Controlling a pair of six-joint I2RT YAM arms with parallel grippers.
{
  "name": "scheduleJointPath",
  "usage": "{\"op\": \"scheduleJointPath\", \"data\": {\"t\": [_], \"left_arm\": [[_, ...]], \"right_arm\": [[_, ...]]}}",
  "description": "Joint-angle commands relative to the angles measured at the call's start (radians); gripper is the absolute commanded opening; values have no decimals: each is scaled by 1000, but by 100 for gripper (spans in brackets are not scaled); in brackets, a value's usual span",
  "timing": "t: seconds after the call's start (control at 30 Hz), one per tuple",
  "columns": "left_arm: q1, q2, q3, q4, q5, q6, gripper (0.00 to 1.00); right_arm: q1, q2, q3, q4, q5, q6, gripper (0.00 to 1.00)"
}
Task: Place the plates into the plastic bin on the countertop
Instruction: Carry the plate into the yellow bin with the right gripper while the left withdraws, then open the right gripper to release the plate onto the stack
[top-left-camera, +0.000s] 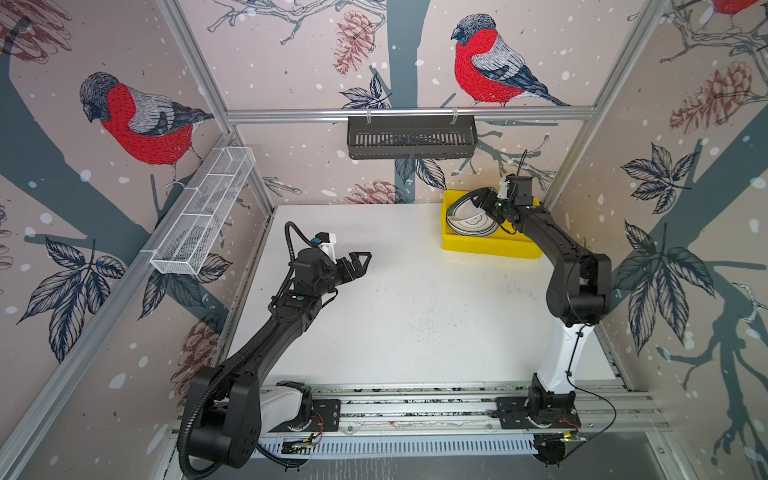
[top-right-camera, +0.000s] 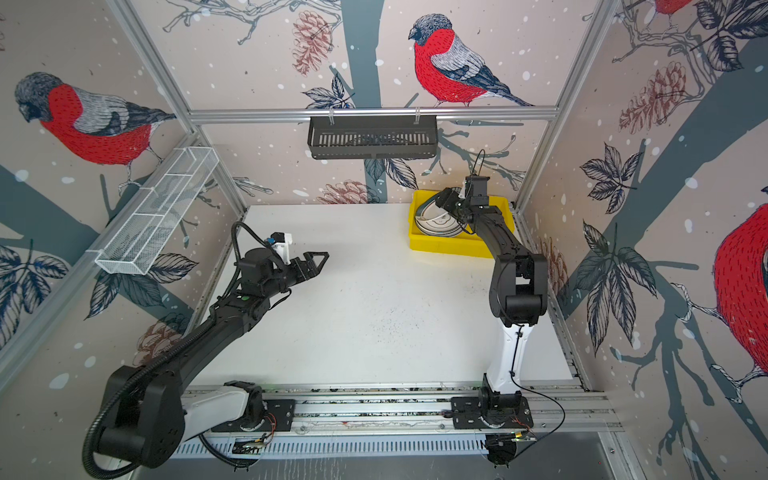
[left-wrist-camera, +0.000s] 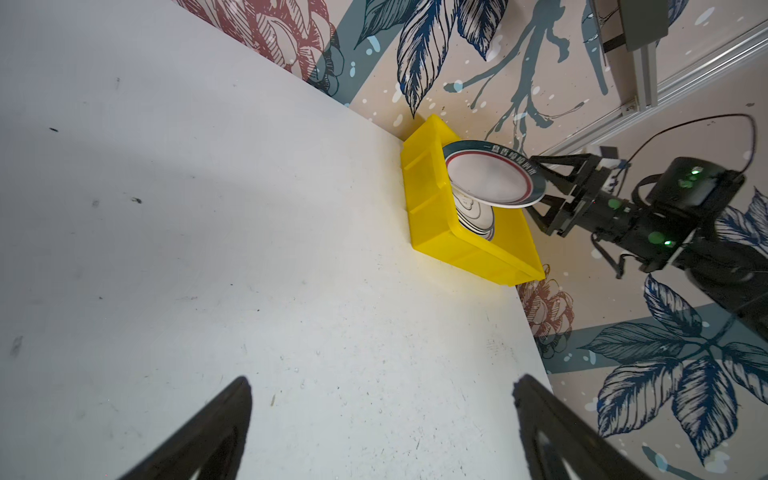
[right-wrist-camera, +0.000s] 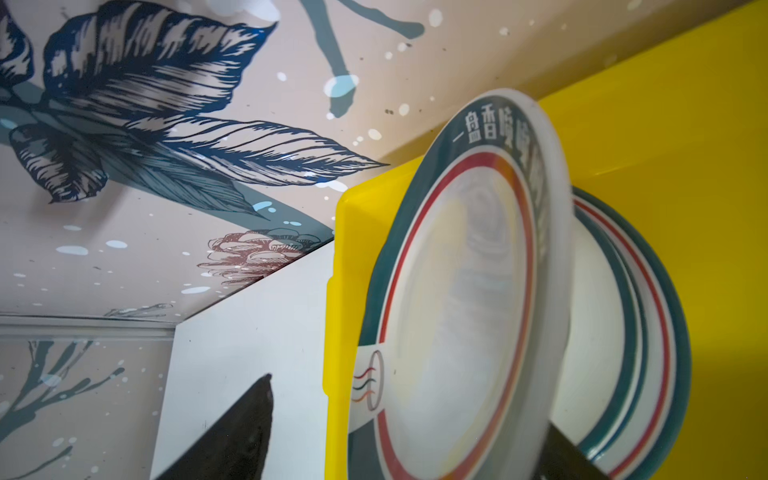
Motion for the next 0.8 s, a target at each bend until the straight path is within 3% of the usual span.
{"op": "scheduleJointPath", "data": {"t": [0.0, 0.43, 0.77], "left_arm": [[4, 12, 1, 44, -16, 13, 97], [6, 65, -10, 94, 14, -6, 97], [18, 4, -40, 93, -100, 39, 97]], "right_arm": [[22, -2, 61, -200, 80, -101, 85], [-7, -85, -6, -229, 58, -90, 88], [-27, -118, 21, -261, 12, -106, 90]]}}
